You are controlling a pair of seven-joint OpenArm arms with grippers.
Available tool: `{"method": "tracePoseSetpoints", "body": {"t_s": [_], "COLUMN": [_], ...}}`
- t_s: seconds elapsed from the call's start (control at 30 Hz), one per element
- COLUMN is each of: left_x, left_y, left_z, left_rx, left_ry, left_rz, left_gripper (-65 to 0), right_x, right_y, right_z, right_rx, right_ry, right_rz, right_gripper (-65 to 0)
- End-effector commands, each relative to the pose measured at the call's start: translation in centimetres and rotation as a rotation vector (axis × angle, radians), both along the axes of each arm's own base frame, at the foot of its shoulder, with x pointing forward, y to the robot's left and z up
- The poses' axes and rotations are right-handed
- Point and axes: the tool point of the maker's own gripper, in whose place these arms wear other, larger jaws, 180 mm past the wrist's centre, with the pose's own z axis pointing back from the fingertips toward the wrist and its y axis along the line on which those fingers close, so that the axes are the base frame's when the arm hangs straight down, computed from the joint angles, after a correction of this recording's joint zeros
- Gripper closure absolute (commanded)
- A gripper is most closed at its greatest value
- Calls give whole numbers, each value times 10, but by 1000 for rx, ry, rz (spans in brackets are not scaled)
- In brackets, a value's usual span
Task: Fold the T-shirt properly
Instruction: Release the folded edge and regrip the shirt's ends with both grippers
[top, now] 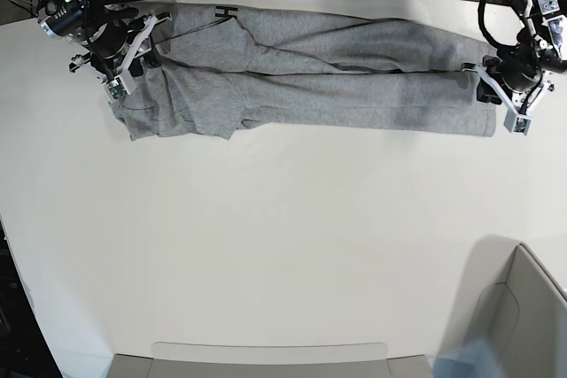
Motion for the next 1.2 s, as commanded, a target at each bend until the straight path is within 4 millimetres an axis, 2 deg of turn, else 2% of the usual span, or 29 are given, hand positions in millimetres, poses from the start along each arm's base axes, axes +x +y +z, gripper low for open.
{"method": "tracePoseSetpoints", "body": {"t_s": [0.0,0.77,0.9,1.07,1.17], "left_x": [8,8,7,12,14], "left_y": [7,6,1,-11,-16], "left_z": [12,11,8,12,15], "left_rx": [24,21,3,-76,-110], "left_ry": [-36,-36,-37,-69,-84], "left_rz": [-4,-3,2,-4,-3], "left_gripper": [-164,-163,-166,-222,-223], "right_x": [5,5,5,5,5], "right_y": [2,2,2,4,4], "right_z": [8,8,8,7,7], "right_rx": [10,10,10,16,14], "right_ry": [-35,-35,-35,-35,-35], "right_rz": [10,10,10,9,9], "right_gripper": [-204,-204,-204,-204,-204]}}
